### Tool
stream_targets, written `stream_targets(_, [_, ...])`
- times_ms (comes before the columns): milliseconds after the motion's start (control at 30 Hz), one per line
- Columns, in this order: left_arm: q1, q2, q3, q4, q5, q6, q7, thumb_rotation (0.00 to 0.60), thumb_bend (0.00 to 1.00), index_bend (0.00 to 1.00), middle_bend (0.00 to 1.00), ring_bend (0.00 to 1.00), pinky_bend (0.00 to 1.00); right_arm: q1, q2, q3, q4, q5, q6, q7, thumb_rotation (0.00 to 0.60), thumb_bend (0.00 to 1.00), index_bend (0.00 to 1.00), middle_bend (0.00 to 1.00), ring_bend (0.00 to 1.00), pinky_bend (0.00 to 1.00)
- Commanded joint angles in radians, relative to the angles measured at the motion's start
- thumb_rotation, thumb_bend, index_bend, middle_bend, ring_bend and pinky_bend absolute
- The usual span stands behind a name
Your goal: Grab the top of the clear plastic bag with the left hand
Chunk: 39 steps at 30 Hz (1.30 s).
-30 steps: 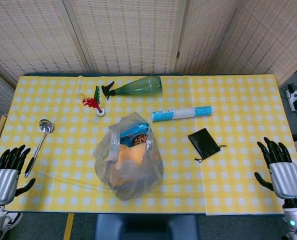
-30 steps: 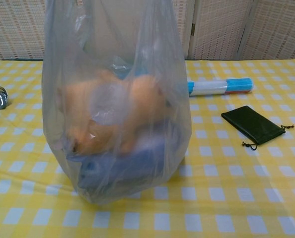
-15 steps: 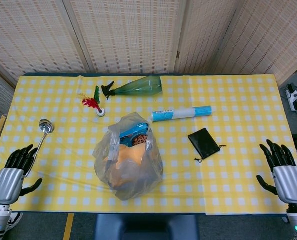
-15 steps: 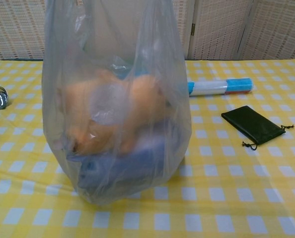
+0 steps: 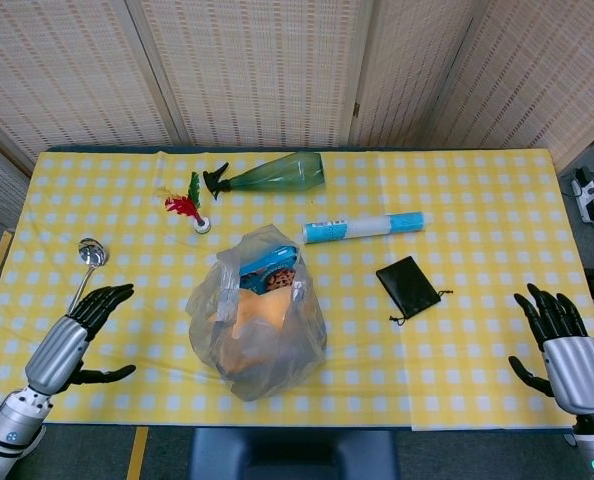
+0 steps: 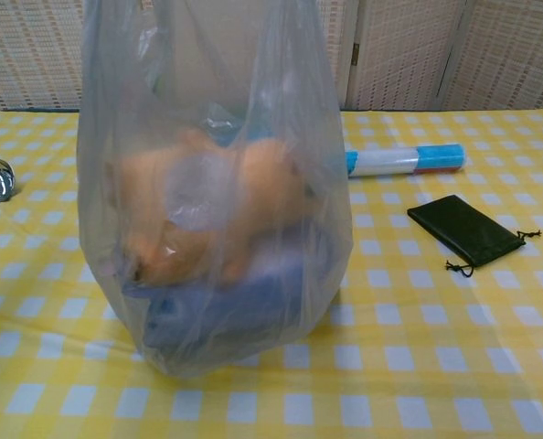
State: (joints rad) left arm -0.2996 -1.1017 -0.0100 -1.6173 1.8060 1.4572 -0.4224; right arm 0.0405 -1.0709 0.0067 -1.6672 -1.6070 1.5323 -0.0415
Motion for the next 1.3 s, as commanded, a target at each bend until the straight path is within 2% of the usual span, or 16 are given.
stream_targets(33, [-0.035, 0.007, -0.015, -0.020, -0.004, -0.031, -0.012, 0.600, 0.12, 0.08, 0.13, 0.11, 0.12, 0.000, 0.001, 0.000, -0.003, 0.002, -0.003, 0.000, 0.600, 0.30, 0.00, 0.00, 0.00, 0.00])
stream_targets(133, [-0.073, 0.015, -0.021, -0.034, -0.001, -0.064, -0.051, 0.600, 0.12, 0.08, 0.14, 0.11, 0.12, 0.000, 0.001, 0.001, -0.004, 0.003, -0.004, -0.003, 0.600, 0.30, 0.00, 0.00, 0.00, 0.00])
stream_targets(300, [-0.120, 0.007, -0.035, -0.045, 0.021, -0.078, -0.045, 0.600, 0.12, 0.09, 0.15, 0.12, 0.11, -0.001, 0.001, 0.005, -0.006, 0.011, -0.004, -0.005, 0.600, 0.30, 0.00, 0.00, 0.00, 0.00])
stream_targets(700, [-0.180, -0.011, -0.067, -0.116, 0.026, -0.096, 0.093, 0.600, 0.12, 0.12, 0.20, 0.13, 0.11, -0.009, 0.020, 0.001, -0.020, 0.000, 0.008, 0.029, 0.600, 0.30, 0.00, 0.00, 0.00, 0.00])
stream_targets(800, [-0.198, -0.016, -0.075, -0.142, 0.015, -0.110, 0.093, 0.600, 0.12, 0.12, 0.21, 0.14, 0.11, -0.009, 0.042, -0.011, -0.032, -0.015, 0.002, 0.077, 0.600, 0.30, 0.00, 0.00, 0.00, 0.00])
stream_targets(1200, [-0.275, -0.030, -0.083, -0.232, 0.002, -0.201, 0.143, 0.600, 0.12, 0.12, 0.21, 0.14, 0.11, -0.025, 0.067, -0.018, -0.031, -0.051, 0.043, 0.115, 0.600, 0.30, 0.00, 0.00, 0.00, 0.00])
stream_targets(1300, [-0.301, -0.034, -0.090, -0.246, -0.014, -0.238, 0.158, 0.586, 0.12, 0.18, 0.23, 0.14, 0.10, -0.027, 0.073, -0.022, -0.030, -0.058, 0.047, 0.125, 0.600, 0.30, 0.00, 0.00, 0.00, 0.00])
